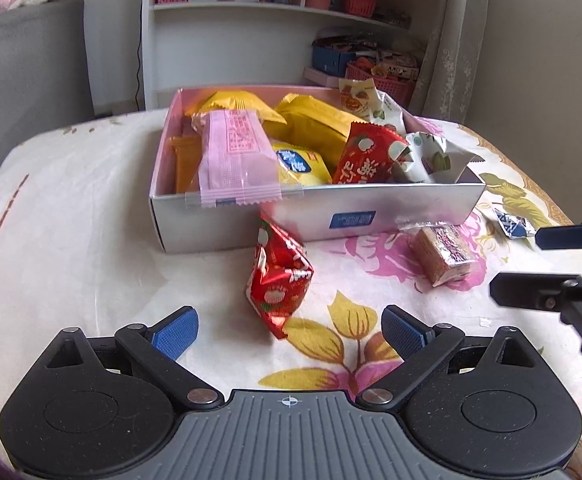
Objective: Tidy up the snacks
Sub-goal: 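Withdraw both tools from the box toward the snacks beside it, then grasp the second red candy pack with the left gripper while the right grasps the square cake packet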
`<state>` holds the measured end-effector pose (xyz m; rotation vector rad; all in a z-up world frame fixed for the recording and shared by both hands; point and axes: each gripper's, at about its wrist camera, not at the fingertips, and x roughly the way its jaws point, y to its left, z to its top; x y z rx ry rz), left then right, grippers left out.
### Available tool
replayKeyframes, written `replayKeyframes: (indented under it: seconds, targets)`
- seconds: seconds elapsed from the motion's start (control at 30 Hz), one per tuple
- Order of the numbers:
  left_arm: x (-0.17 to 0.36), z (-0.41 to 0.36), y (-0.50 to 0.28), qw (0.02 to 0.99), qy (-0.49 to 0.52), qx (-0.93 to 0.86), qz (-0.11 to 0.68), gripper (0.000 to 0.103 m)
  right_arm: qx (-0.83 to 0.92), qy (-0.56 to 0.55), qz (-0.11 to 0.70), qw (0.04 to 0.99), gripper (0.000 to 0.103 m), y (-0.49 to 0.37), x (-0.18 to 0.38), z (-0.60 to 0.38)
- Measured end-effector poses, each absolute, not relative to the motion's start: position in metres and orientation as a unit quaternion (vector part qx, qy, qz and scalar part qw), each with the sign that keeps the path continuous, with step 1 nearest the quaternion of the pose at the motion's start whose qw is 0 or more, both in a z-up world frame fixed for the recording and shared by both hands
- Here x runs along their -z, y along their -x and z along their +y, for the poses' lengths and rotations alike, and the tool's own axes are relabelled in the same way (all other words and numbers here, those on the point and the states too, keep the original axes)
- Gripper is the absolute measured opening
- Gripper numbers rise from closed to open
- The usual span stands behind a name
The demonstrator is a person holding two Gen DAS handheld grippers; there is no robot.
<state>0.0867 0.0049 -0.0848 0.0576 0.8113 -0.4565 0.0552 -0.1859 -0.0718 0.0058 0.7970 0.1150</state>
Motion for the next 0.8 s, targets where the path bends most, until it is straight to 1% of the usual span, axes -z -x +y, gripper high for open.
replayKeyframes:
  seconds: [0.27, 0.63, 0.73, 0.8]
  targets:
    - [0.088, -0.005, -0.094, 0.899, -0.053, 0.219, 0.376, 0.099, -0.038, 0.000, 0.436, 0.899, 0.097, -0.075, 0.100, -0.180]
    - [0.089, -0.004, -0.108, 0.906, -0.047, 0.197, 0.371, 0.097, -0.040, 0.016, 0.422, 0.905, 0.097, -0.092, 0.102, -0.173]
    - [0.088, -0.004, -0.109, 0.908, -0.045, 0.192, 0.371, 0.095, -0.043, 0.021, 0.422, 0.906, 0.096, -0.095, 0.101, -0.171]
    - [0.087, -0.004, -0.110, 0.908, -0.043, 0.189, 0.371, 0.091, -0.045, 0.024, 0.421, 0.906, 0.095, -0.096, 0.101, -0.169]
